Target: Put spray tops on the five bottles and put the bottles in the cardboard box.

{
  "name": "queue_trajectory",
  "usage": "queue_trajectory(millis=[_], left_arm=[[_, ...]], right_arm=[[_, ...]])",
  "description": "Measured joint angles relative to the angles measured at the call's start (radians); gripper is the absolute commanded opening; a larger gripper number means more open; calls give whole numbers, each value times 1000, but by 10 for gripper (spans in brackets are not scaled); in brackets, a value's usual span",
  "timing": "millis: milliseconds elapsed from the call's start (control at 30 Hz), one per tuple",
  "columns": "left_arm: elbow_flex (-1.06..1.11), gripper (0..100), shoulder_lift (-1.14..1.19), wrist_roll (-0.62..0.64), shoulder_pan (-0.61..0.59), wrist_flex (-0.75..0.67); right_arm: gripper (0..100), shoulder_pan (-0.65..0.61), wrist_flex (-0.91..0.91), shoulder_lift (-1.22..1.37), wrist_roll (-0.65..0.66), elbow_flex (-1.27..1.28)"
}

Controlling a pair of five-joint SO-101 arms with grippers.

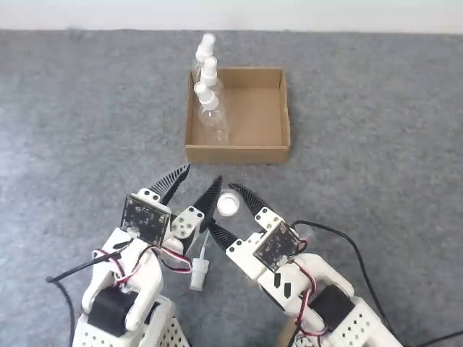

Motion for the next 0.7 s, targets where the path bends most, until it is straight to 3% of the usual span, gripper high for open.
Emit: queue_trajectory(millis=[133,700], left_arm=[[0,187,0,-5,-35,5],[-57,188,0,51,-470,15]], right_arm=[[80,0,2,0,0,0],[80,-3,2,0,0,0]])
